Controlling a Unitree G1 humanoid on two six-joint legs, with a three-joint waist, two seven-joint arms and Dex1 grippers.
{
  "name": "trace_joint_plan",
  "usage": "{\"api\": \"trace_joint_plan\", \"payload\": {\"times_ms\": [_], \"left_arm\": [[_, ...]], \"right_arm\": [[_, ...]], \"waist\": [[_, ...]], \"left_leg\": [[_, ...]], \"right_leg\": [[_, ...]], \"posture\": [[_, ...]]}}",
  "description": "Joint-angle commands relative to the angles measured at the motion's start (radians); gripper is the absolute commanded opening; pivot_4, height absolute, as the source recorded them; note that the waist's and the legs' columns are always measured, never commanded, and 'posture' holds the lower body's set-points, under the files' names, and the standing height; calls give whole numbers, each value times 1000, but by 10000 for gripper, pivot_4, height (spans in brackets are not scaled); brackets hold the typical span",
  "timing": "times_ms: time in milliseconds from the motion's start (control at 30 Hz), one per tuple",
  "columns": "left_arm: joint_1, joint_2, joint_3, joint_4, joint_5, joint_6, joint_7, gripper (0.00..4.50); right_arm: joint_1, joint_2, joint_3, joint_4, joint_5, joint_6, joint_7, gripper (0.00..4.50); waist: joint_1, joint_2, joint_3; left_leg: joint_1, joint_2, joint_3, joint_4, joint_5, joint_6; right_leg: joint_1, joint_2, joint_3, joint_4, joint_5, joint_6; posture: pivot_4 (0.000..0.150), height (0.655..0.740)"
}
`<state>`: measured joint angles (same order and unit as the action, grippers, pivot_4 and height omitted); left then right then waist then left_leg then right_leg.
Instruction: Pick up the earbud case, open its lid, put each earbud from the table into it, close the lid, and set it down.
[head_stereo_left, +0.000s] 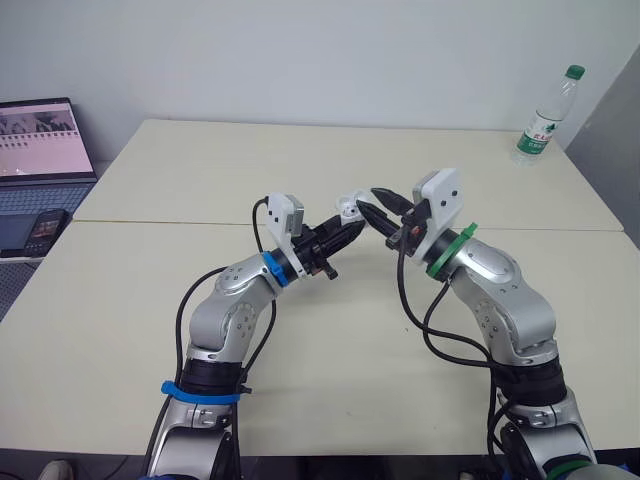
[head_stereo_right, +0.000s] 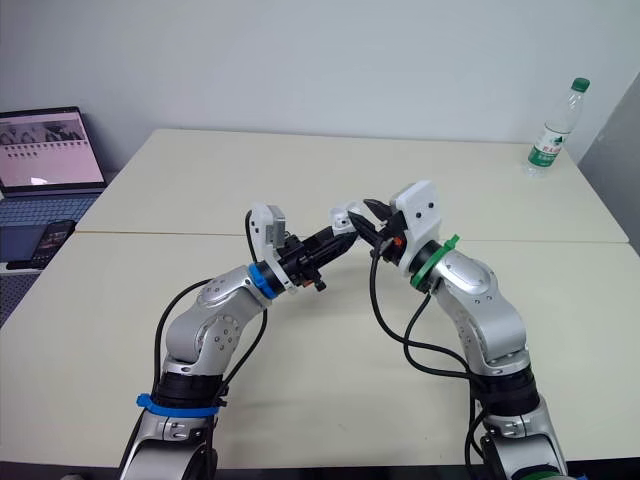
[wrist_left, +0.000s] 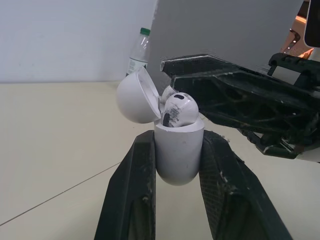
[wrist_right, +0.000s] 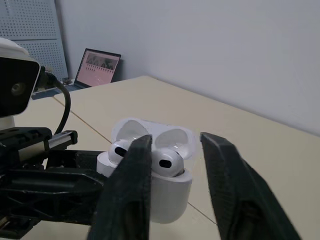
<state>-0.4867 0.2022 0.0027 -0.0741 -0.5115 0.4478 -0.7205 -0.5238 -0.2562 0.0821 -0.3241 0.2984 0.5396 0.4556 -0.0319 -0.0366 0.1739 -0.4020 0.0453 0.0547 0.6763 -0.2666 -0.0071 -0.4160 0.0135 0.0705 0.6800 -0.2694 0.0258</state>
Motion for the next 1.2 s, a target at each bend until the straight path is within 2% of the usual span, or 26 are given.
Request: {"api": "trace_joint_plan", "payload": {"times_ms": [33, 200, 333, 500, 600, 633, 933, 967, 1200], "left_arm": [[-16, 0, 1, -46, -25, -13, -13, 8240], [-16, 24, 4, -40, -31, -5, -52, 8240], [-17, 73, 4, -44, -79, 45, -130, 8240], [-6, 155, -8, -79, -192, 170, -262, 8240], [-14, 199, -6, -103, -288, 271, -339, 8240], [-19, 210, -9, -104, -302, 289, -359, 8240], [-53, 251, -38, -81, -309, 334, -435, 8240], [-55, 249, -40, -79, -308, 334, -435, 8240], [-59, 246, -52, -71, -304, 357, -432, 8240]], "right_arm": [[-15, 3, -39, -43, 46, -6, 9, 27560], [-58, 2, -133, -84, 148, 32, -10, 44869], [-111, -36, -261, -78, 340, 185, -10, 44869], [-118, -162, -362, -3, 548, 411, 40, 44869], [-79, -249, -370, 51, 630, 525, 106, 39111], [-68, -266, -365, 65, 646, 549, 118, 35953], [-38, -266, -325, 73, 798, 701, 132, 1864], [-36, -268, -320, 66, 811, 714, 130, 100], [-29, -279, -336, 26, 922, 744, 126, 100]], "waist": [[0, 0, 0], [0, 0, 0], [0, 0, 0], [-1, 0, 0], [-1, 0, 0], [-1, 0, 0], [-3, 1, 1], [-3, 1, 1], [-2, 1, 1]], "left_leg": [[0, 0, 0, 0, 0, 0], [0, 0, 0, 0, 0, 0], [0, 0, 0, 0, 0, 0], [0, 0, 0, 0, 0, 0], [0, 0, 0, -1, 0, 0], [0, 0, 0, -1, 0, 0], [0, 1, 0, -1, 0, 0], [0, 1, 0, -1, 0, 0], [-6, 0, -1, 0, 0, 0]], "right_leg": [[0, 0, 0, 0, 0, 0], [0, 0, 0, 0, 0, 0], [0, 0, 0, 0, 0, 0], [0, 0, 0, -1, 0, 0], [0, 0, 0, -1, 0, 0], [0, 0, 0, -1, 0, 0], [-1, 1, 0, -1, -1, 0], [-1, 1, 0, -1, -1, 0], [-5, 1, 0, -1, -1, 0]], "posture": [[1500, 7362], [1500, 7362], [1500, 7362], [1500, 7362], [1500, 7362], [1500, 7362], [1500, 7362], [1500, 7362], [1500, 7362]]}}
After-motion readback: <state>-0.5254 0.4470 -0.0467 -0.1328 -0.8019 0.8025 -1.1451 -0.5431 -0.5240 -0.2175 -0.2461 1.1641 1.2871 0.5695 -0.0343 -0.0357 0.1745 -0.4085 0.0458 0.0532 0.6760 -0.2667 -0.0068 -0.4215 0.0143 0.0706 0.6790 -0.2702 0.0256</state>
